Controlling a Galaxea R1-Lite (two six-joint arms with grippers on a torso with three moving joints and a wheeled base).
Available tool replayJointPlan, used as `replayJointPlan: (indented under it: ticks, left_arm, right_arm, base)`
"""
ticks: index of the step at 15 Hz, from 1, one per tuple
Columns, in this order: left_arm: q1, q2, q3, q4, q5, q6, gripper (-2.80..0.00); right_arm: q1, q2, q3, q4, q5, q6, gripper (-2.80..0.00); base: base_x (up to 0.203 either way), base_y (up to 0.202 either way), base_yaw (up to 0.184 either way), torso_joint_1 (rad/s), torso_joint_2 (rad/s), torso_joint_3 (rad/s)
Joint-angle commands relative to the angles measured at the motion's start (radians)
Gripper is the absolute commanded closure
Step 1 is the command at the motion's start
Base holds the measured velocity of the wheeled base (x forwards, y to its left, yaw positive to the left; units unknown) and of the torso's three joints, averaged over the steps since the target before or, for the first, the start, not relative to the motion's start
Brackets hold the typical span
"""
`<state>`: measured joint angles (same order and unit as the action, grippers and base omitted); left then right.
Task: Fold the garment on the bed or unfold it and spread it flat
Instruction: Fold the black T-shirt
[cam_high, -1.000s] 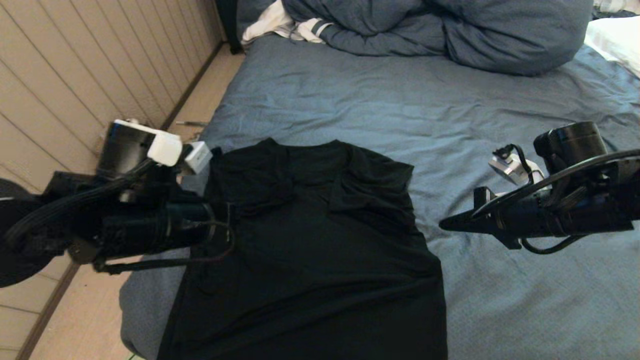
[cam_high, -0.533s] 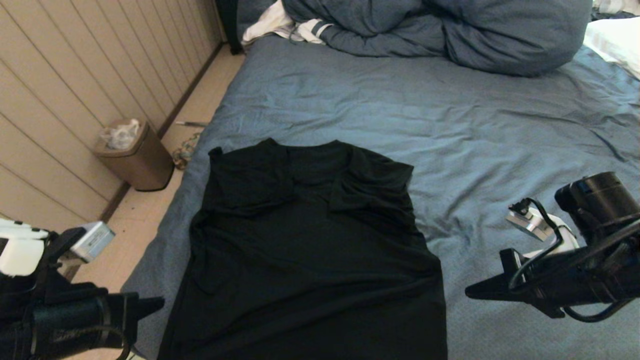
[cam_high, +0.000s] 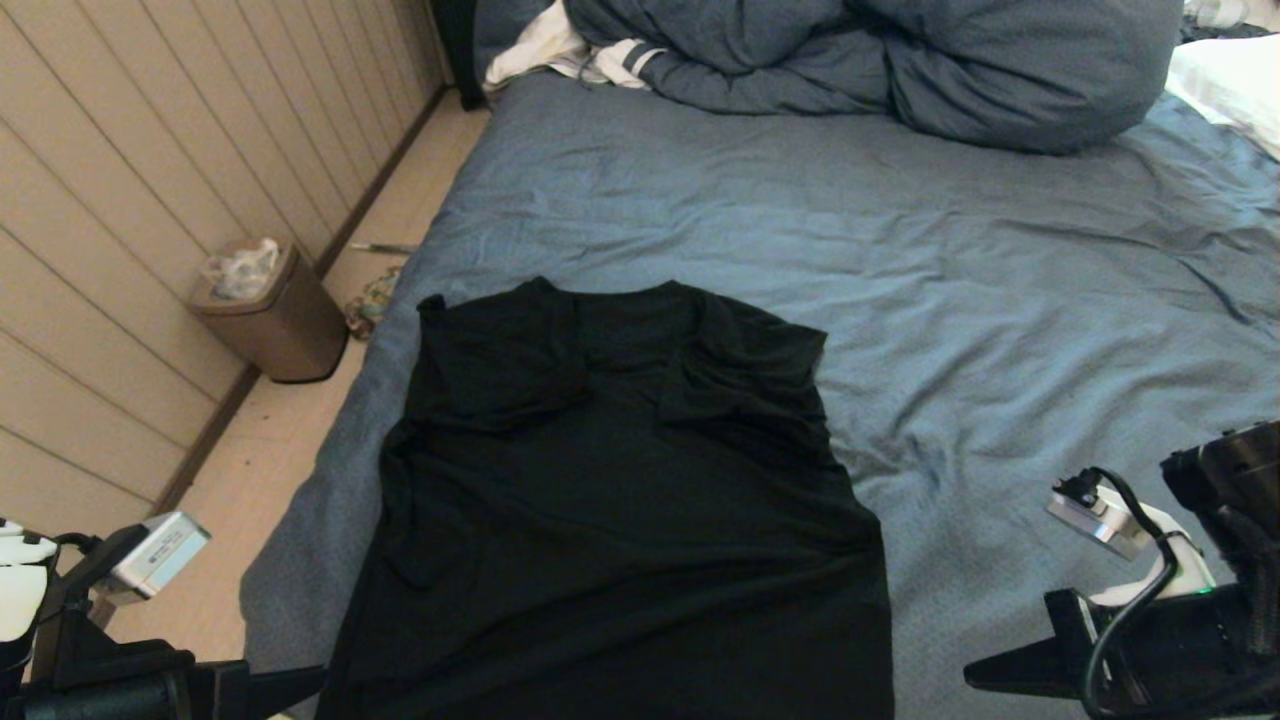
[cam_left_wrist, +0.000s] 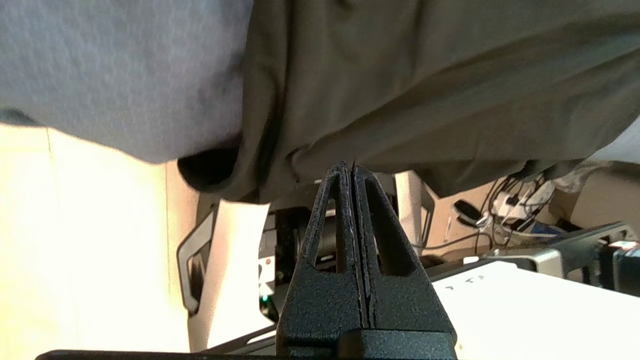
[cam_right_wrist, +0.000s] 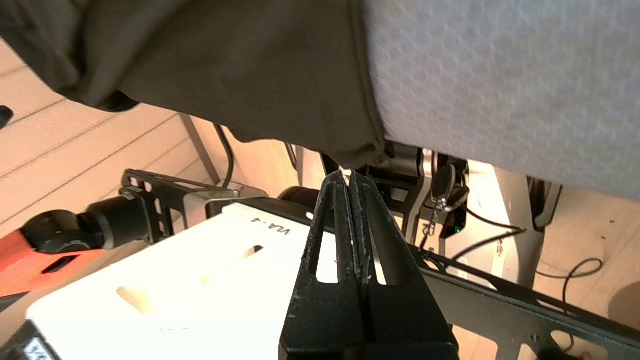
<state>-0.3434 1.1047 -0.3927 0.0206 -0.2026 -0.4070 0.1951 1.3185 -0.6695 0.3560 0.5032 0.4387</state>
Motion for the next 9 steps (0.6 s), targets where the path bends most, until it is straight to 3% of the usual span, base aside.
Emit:
replayJointPlan:
  ticks: [1,2,3,9]
  left_arm:
    - [0.004,0.017,0.012,-0.005,-0.001,-0.003,0.00]
    - [0.004,0.017,0.018,-0.005,-0.003,-0.001,-2.80]
    - [0.004,0.015,0.021,-0.005,-0.003,-0.001,-2.80]
    - [0.055,0.055,0.085,-0.076,-0.009,0.001,-2.80]
  right_arm:
    - [-0.004,0.000,0.023,-0.004,-0.003,-0.002,0.00]
    - [-0.002,-0.002,0.030,-0.008,-0.009,-0.005,0.00]
    - [-0.002,-0.006,0.028,-0.008,-0.009,-0.006,-2.80]
    - [-0.011,-0.008,-0.018,-0.006,-0.009,-0.005,-2.80]
  base:
    - [0.000,0.000,0.000,0.000,0.00,0.000]
    - [0.000,0.000,0.000,0.000,0.00,0.000]
    - [0.000,0.000,0.000,0.000,0.00,0.000]
    - [0.000,0.000,0.000,0.000,0.00,0.000]
